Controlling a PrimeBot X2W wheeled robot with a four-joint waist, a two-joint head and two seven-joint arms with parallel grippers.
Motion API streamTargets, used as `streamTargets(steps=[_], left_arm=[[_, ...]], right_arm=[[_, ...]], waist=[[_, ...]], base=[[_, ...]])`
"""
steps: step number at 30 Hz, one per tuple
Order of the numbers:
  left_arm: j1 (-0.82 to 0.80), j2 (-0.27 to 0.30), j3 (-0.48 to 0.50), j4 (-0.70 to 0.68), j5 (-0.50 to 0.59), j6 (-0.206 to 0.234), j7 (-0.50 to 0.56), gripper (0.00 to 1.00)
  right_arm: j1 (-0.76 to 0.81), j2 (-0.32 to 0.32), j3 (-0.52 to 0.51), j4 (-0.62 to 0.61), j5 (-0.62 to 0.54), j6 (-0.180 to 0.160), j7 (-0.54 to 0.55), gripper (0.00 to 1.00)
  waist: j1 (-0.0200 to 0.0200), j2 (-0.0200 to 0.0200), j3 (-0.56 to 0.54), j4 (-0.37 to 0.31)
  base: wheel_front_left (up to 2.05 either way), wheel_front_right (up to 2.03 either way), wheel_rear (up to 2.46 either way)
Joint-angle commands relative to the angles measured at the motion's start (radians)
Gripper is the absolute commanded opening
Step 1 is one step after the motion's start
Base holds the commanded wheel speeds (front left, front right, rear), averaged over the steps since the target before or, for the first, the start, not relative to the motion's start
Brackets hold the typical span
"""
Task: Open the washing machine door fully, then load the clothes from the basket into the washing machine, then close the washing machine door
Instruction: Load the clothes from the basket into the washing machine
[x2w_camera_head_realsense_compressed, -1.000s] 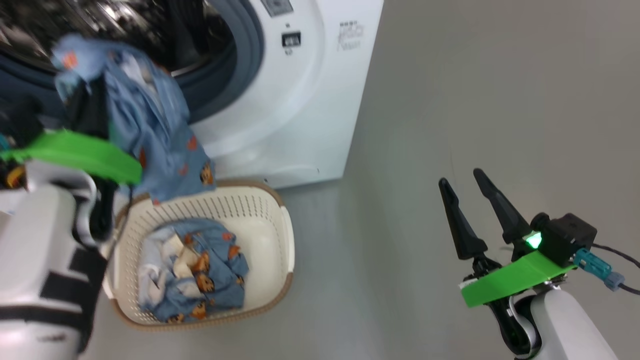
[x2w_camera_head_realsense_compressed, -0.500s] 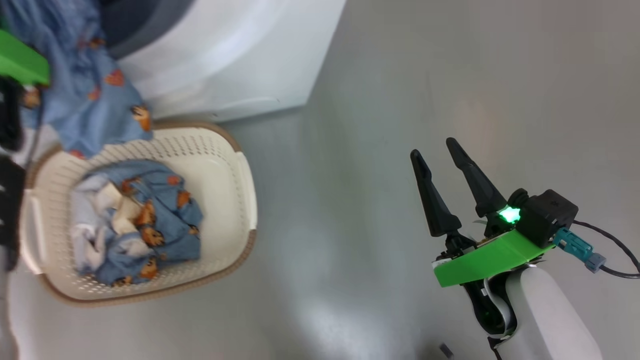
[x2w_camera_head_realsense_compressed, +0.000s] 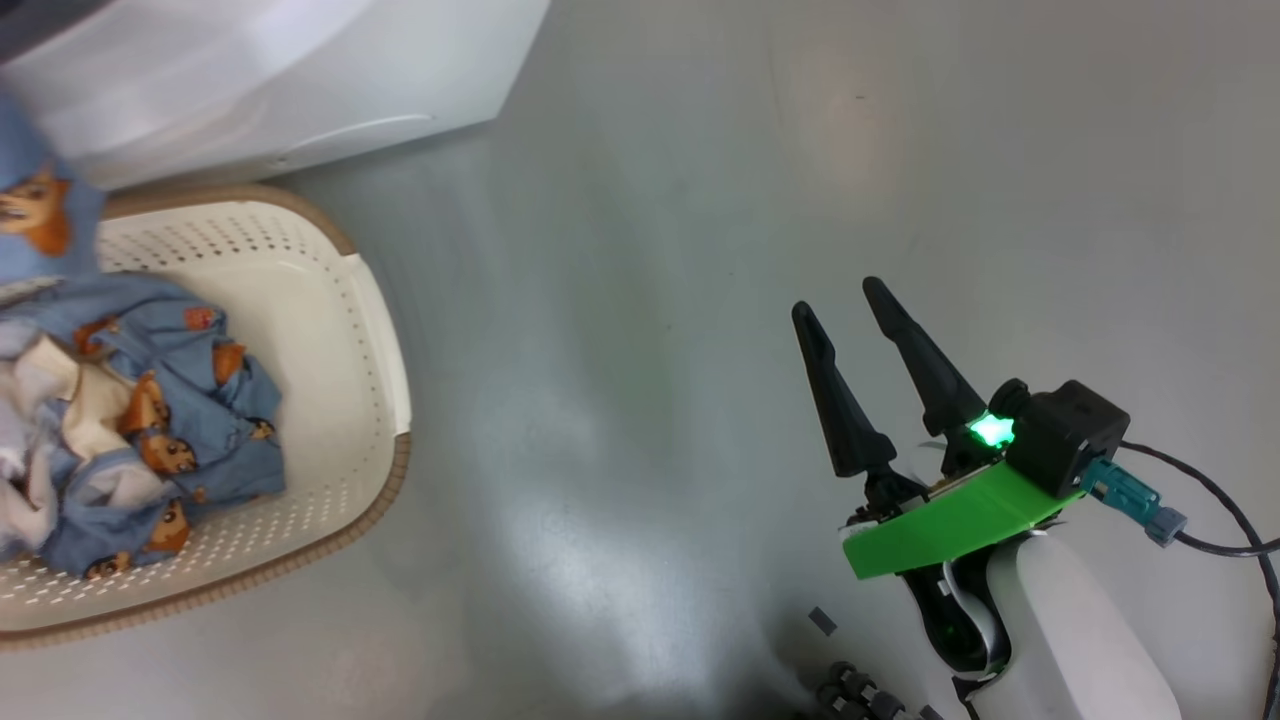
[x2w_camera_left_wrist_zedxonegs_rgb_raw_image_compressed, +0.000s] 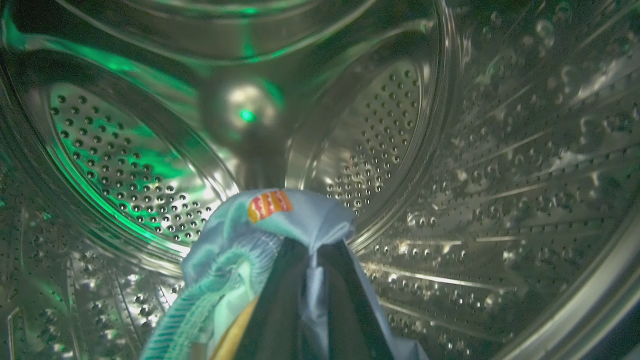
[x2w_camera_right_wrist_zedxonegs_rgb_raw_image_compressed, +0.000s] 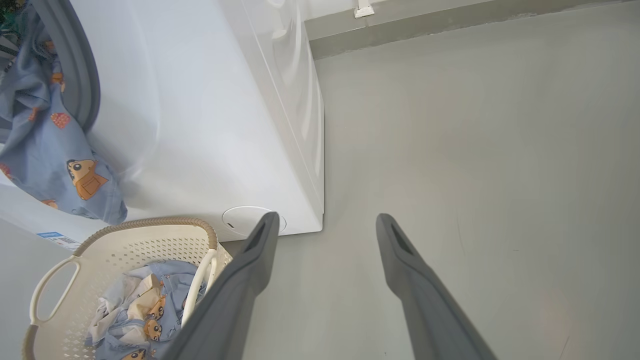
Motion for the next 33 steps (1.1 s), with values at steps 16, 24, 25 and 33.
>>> streamTargets(steps=[16,24,25,33], left_arm=[[0.039,-0.021,0.083,0.132,0.075,-0.015,-0.005,1.00],[0.152,-0.047,0.096,0.101,0.090,-0.028,-0.005,1.00],[0.170,-0.050,0.095,0.095,0.092,-0.029,-0.005,1.00],[0.312,-0.059,0.088,0.009,0.091,-0.038,-0.005,1.00]], right_arm=[[-0.024,0.007,0.017,-0.018,-0.008,0.002,-0.005,1.00],[-0.032,0.007,-0.004,-0.014,-0.015,0.002,-0.005,1.00],[-0.032,0.007,-0.008,-0.015,-0.015,0.002,-0.005,1.00],[-0.028,0.004,-0.033,-0.019,-0.019,0.002,-0.005,1.00]], waist=[[0.0000,-0.0001,-0.009,0.022],[0.0000,-0.0001,-0.073,0.057],[0.0000,-0.0001,-0.081,0.062],[0.0000,-0.0001,-0.139,0.095]], base=[[0.00,0.00,0.00],[0.00,0.00,0.00],[0.00,0.00,0.00],[0.00,0.00,0.00]])
